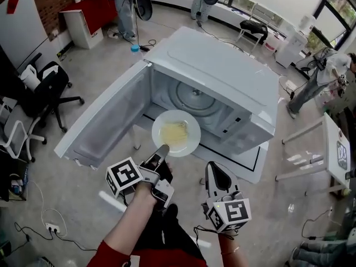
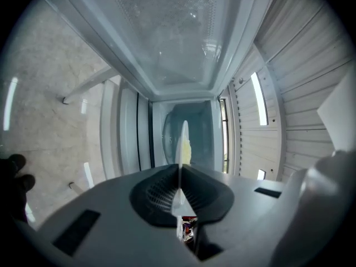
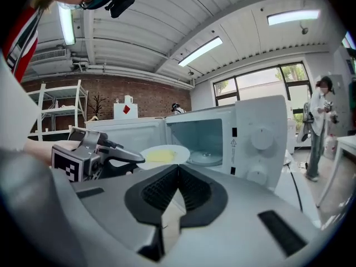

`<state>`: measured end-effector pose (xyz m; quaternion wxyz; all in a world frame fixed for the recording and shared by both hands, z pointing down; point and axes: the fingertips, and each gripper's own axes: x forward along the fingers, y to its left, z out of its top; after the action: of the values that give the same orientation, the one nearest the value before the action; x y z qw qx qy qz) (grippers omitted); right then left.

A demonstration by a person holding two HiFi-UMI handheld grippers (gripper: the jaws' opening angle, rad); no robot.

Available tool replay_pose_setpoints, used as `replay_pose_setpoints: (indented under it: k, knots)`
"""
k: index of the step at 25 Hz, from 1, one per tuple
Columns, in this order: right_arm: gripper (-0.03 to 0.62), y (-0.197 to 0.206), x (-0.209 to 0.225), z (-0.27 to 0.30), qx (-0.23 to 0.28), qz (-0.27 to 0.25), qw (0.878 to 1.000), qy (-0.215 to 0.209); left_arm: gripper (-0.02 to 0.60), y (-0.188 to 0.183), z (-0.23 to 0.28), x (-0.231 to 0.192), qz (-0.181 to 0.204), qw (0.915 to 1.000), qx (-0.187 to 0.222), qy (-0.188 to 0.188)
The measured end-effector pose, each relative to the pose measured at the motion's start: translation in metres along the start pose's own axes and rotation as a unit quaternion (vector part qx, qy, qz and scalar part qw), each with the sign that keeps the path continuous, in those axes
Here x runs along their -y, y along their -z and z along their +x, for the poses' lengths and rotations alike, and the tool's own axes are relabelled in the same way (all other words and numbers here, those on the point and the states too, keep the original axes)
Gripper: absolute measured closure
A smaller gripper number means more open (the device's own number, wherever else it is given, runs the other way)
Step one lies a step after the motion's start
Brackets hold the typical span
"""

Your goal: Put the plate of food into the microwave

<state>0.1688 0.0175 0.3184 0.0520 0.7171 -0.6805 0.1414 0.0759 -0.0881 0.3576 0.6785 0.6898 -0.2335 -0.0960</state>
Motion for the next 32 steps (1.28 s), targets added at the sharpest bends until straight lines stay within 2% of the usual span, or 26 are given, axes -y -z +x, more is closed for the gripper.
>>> replay_pose_setpoints:
  k: [7, 14, 18, 21, 27, 32]
  knots:
    - [0.579, 0.016, 0.011, 0.030, -0.022, -0.003, 1.000, -0.010, 0.561, -0.008, 0.046, -0.005, 0.022, 0.9995, 0.018, 0.009]
    - [0.580, 0.031, 0.011, 0.054, -0.038, -0.016, 0.999, -0.009, 0.561, -0.029, 0.106, -0.006, 0.025, 0.9991, 0.022, 0.027]
    - [0.580, 0.035, 0.013, 0.071, -0.049, -0.040, 0.998, -0.012, 0.561, -0.032, 0.136, -0.004, 0.012, 0.9991, 0.021, 0.035]
    - [0.580, 0.030, 0.012, 0.086, -0.029, -0.048, 0.998, -0.013, 0.561, -0.041, 0.149, 0.000, 0.017, 0.9989, 0.026, 0.034]
    - [0.580, 0.025, 0.016, 0.105, -0.005, -0.044, 0.999, -0.003, 0.561, -0.051, 0.170, 0.010, 0.053, 0.9982, 0.018, 0.023]
    - [0.580, 0.031, 0.024, 0.112, -0.009, -0.030, 0.999, 0.010, 0.561, -0.059, 0.189, 0.012, 0.050, 0.9987, 0.007, 0.006]
